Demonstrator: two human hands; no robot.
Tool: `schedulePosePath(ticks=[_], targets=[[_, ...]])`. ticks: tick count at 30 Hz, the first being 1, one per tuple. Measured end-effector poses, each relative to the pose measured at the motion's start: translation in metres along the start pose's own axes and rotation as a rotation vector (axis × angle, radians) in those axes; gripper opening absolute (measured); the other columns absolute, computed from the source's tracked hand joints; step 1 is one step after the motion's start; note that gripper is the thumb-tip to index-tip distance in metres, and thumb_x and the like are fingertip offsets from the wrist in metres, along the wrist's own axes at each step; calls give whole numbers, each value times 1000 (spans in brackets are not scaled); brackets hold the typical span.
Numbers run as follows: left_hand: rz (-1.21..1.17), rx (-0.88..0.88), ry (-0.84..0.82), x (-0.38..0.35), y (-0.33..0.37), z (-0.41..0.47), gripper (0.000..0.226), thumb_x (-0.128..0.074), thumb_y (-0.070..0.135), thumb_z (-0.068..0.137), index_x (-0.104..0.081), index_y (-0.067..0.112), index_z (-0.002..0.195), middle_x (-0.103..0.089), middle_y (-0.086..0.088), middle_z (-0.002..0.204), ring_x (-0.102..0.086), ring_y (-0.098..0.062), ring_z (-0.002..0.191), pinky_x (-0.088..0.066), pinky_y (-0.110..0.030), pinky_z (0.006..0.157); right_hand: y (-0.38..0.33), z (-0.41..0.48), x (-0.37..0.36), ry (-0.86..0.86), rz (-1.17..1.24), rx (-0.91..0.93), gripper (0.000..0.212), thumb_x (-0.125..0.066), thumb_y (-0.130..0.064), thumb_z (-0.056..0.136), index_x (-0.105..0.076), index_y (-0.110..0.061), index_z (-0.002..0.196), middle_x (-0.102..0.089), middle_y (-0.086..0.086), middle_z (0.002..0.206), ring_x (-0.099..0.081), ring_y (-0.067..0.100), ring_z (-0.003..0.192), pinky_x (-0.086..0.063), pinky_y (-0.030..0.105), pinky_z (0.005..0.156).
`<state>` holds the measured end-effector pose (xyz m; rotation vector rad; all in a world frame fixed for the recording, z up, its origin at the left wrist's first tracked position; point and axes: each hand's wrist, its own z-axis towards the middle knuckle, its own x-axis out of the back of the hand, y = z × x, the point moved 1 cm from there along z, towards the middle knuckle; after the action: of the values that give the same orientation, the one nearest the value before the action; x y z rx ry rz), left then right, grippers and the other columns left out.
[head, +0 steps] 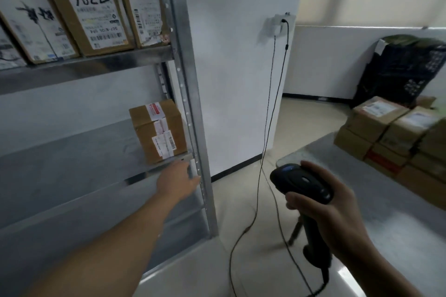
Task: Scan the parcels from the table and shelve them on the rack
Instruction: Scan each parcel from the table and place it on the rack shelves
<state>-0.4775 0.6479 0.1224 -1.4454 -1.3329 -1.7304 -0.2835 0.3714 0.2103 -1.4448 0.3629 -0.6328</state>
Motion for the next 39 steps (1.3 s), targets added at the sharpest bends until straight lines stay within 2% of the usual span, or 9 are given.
schedulePosePath(ticks=[3, 8, 14, 19, 22, 25, 29, 33, 39], targets=[[56, -124, -13, -11, 67, -14, 55, -57, 47, 95, -51, 17, 141, -51, -6, 144, -51, -24, 127, -47, -36, 101, -2, -15, 50, 62, -13, 19, 77, -96, -32, 57, -57, -45, 122, -71, -1, 109, -75, 27, 82, -62, 36, 63], [89, -341, -10, -26, 180, -34, 59, -54, 46, 96, -46, 16, 146, -43, -2, 149, -45, -20, 133, -43, -35, 104, -6, -42, 134, 223, -10, 46, 74, -81, -32, 54, -57, -42, 123, -67, -2, 111, -72, 29, 89, -60, 39, 69], [123, -563, -8, -47, 301, -49, 57, -57, 48, 94, -51, 17, 142, -49, -3, 143, -48, -21, 128, -45, -35, 99, -8, -81, 220, 412, -32, 59, 81, -88, -35, 58, -52, -35, 131, -65, 2, 117, -71, 30, 88, -58, 30, 60], [117, -703, -10, -72, 390, -65, 55, -58, 49, 93, -54, 17, 138, -55, -4, 136, -55, -23, 120, -50, -36, 92, -3, -114, 286, 581, -23, 62, 85, -96, -23, 56, -59, -21, 133, -70, 10, 107, -71, 37, 75, -59, 35, 54], [121, -772, -22, -88, 436, -75, 50, -57, 49, 93, -57, 17, 132, -57, -4, 130, -56, -23, 115, -50, -35, 87, 0, -131, 318, 685, -41, 74, 70, -94, -14, 64, -62, -31, 123, -72, 11, 105, -72, 39, 77, -58, 36, 53], [110, -814, -38, -103, 475, -78, 48, -58, 51, 92, -60, 18, 127, -59, -5, 127, -58, -24, 112, -50, -36, 86, 5, -140, 345, 773, -57, 74, 73, -98, -31, 53, -63, -40, 117, -73, 8, 106, -74, 35, 84, -59, 38, 58], [73, -820, -82, -118, 521, -70, 52, -61, 56, 90, -62, 18, 126, -59, -7, 126, -59, -26, 111, -51, -37, 85, 16, -139, 374, 855, -55, 71, 85, -88, -53, 45, -63, -40, 126, -73, 5, 112, -74, 32, 95, -61, 54, 82], [42, -839, -82, -128, 567, -51, 61, -67, 62, 85, -61, 19, 128, -58, -6, 130, -58, -25, 115, -49, -34, 84, 25, -122, 394, 906, -79, 62, 85, -89, -72, 35, -65, -52, 114, -74, 2, 110, -74, 31, 93, -60, 59, 84], [11, -802, -119, -153, 647, -7, 96, -67, 77, 73, -44, 20, 146, -48, -8, 146, -47, -29, 132, -49, -47, 101, 42, -76, 425, 962, -91, 10, 77, -87, -55, 46, -67, -44, 119, -74, -11, 104, -75, 27, 90, -60, 59, 83]])
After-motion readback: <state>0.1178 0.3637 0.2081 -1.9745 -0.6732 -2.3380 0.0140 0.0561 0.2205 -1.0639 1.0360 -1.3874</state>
